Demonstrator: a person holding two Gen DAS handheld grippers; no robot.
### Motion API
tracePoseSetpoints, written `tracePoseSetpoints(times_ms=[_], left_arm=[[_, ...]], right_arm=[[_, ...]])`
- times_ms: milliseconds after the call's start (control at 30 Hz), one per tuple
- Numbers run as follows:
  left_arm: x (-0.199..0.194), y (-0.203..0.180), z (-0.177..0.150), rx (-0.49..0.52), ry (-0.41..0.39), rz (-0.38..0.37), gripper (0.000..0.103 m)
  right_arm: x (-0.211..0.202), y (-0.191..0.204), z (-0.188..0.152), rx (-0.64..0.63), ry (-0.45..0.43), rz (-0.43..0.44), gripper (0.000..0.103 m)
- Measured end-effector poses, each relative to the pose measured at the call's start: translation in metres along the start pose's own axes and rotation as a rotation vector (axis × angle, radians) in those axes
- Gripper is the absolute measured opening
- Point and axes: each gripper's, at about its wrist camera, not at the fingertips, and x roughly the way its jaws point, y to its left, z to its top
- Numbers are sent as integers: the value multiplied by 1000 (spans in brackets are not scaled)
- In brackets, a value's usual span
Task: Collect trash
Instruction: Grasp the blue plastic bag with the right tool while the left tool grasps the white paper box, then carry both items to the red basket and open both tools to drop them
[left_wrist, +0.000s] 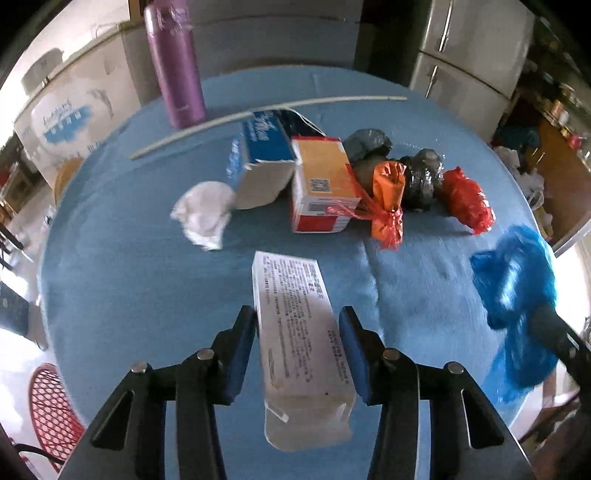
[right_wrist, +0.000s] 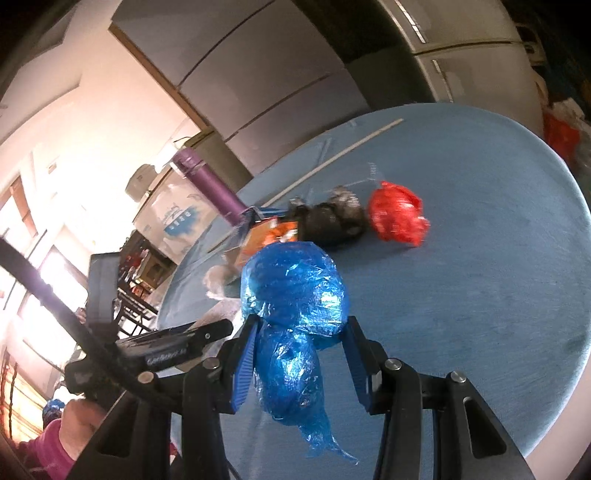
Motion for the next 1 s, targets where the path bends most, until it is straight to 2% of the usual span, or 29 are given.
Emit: tracePoseSetpoints(times_ms=[100, 167, 200, 333, 600, 767, 1000], left_arm=[[-17, 11, -16, 5, -30, -11, 47], [-36, 21, -27, 29, -73, 11, 47], [-30, 23, -24, 31, -86, 15, 47], [-53, 51, -35, 26, -156, 42, 47], [-102, 103, -58, -15, -275, 189, 48], [-122, 149, -76, -87, -292, 266, 48], [-133, 212, -110, -212, -271, 368, 48]], right_arm=[[1, 17, -2, -19, 6, 2, 48], [0, 28, -4, -34, 6, 14, 48], [-1, 37, -5, -54, 5, 16, 48], [2, 62, -8, -97, 18, 27, 48], [35, 129, -20, -192, 99, 104, 48], [66, 177, -35, -266, 170, 172, 48], [111, 254, -66, -386, 279, 277, 48]])
